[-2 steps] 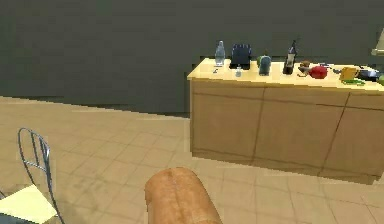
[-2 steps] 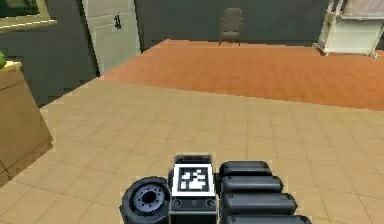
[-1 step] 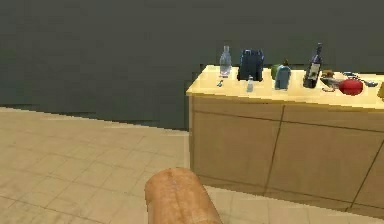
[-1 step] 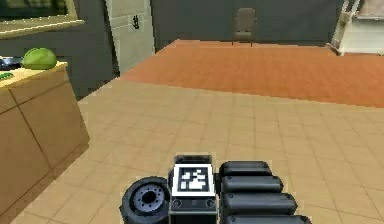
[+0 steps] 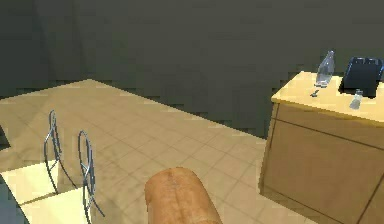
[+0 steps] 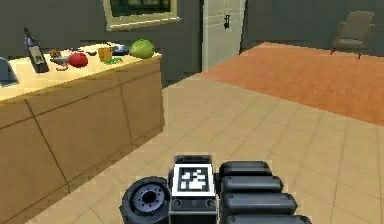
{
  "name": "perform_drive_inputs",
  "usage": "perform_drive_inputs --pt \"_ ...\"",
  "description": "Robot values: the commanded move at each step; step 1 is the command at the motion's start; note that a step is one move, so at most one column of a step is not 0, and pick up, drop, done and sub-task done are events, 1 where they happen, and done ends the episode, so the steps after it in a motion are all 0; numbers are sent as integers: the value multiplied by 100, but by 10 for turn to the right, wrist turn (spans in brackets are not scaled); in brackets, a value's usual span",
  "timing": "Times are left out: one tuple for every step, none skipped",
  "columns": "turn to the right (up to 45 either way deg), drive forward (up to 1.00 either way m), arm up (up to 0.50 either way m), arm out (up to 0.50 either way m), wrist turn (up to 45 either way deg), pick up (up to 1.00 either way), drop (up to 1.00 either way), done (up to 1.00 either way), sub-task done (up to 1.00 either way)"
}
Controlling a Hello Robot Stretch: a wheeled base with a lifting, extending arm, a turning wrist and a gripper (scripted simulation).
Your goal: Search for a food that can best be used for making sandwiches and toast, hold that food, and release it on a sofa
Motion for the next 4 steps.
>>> perform_drive_inputs --pt "0 15 0 0 0 0 0 0 0" --pt "-150 0 0 0 0 0 0 0 0" --pt "0 80 0 0 0 0 0 0 0" --pt "-330 0 0 0 0 0 0 0 0"
